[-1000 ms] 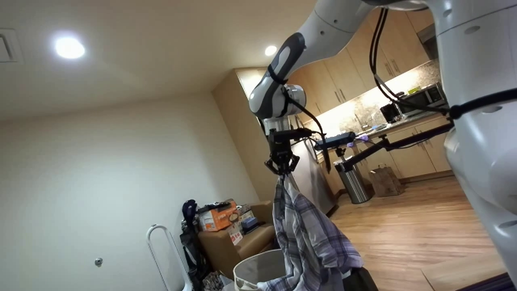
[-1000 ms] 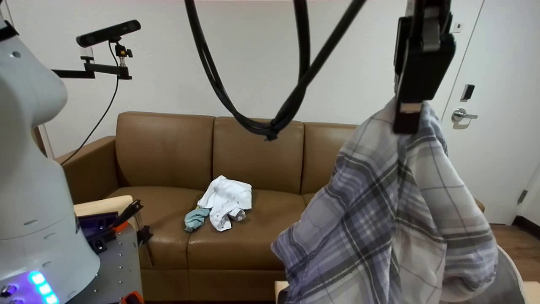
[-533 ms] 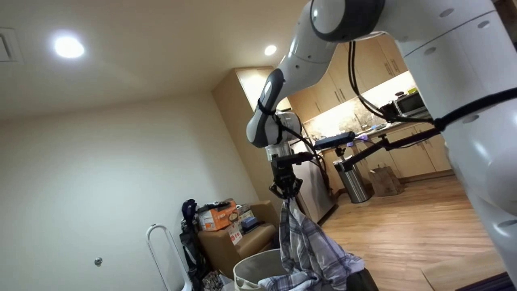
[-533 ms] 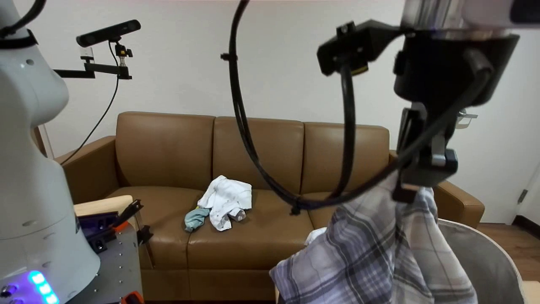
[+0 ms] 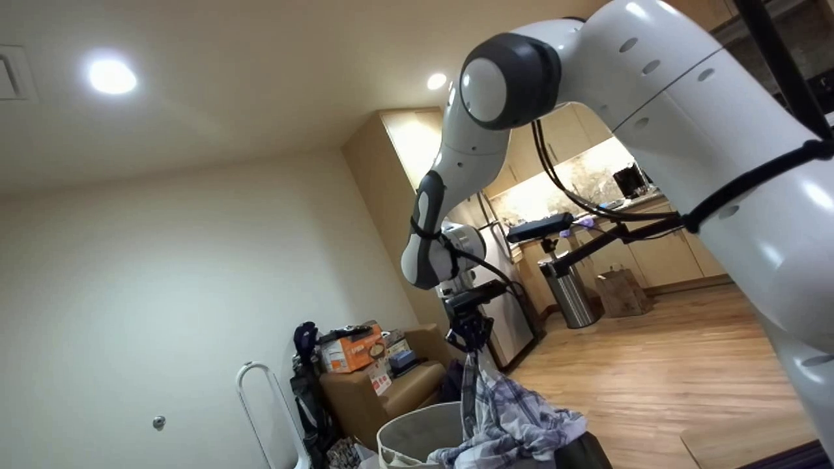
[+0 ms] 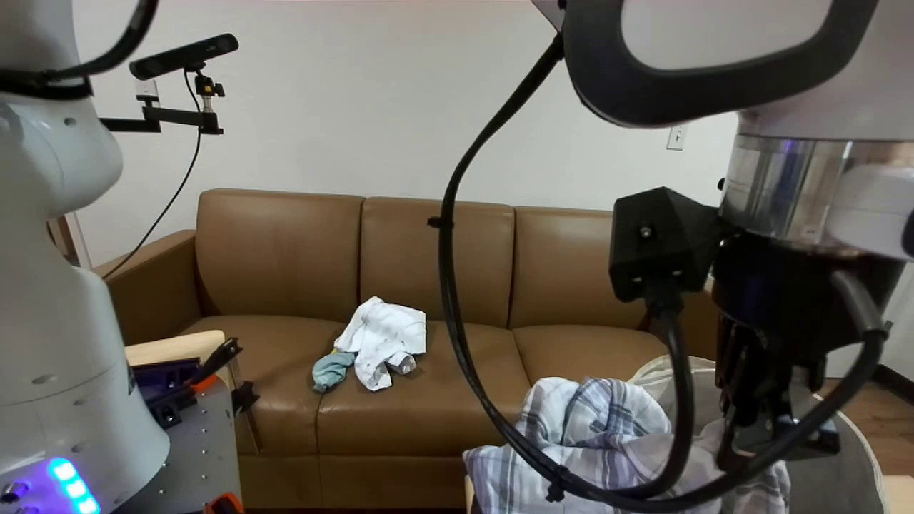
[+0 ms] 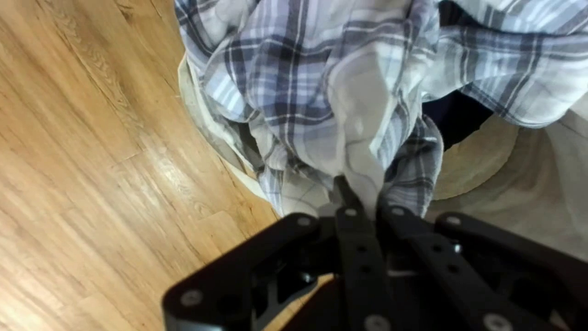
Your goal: Move all the clothes from the couch and put them in the carrier bag
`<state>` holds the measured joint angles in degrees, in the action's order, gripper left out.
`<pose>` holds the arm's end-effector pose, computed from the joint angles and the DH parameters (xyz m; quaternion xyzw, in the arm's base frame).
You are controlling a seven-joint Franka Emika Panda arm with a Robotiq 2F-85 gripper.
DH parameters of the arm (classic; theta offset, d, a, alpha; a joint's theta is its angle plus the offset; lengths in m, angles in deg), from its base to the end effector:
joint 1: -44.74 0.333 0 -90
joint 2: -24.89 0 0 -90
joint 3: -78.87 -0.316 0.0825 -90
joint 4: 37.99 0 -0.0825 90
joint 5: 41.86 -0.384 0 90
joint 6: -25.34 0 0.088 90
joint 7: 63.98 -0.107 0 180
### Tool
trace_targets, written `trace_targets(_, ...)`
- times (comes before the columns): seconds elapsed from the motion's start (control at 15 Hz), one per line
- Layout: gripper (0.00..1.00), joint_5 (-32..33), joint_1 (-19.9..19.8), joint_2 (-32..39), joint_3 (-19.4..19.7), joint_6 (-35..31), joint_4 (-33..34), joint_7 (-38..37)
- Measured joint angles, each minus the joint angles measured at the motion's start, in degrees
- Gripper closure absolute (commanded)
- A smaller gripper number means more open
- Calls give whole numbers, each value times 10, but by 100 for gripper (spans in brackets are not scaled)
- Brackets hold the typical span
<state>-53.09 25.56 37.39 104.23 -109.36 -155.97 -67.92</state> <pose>0.4274 -0.4070 0.3488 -0.8847 0.4627 -0.0559 0.0078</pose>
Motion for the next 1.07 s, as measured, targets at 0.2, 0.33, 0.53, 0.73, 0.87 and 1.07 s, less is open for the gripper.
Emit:
trace_targets(0.2,97,-1,-2,2,-6,0,1,0)
trace_targets(0.33,97,-3,-4,3,-10,0,2,1)
trace_targets(0.53,97,-76,-18,21,-57,-14,15,75)
trace_targets(0.73,97,-139,-28,79,-111,-14,58,153)
trace_targets(0.87,97,-141,-32,126,-132,-14,85,173)
trace_targets(1.07,70,-140,-47,185,-150,-11,105,197)
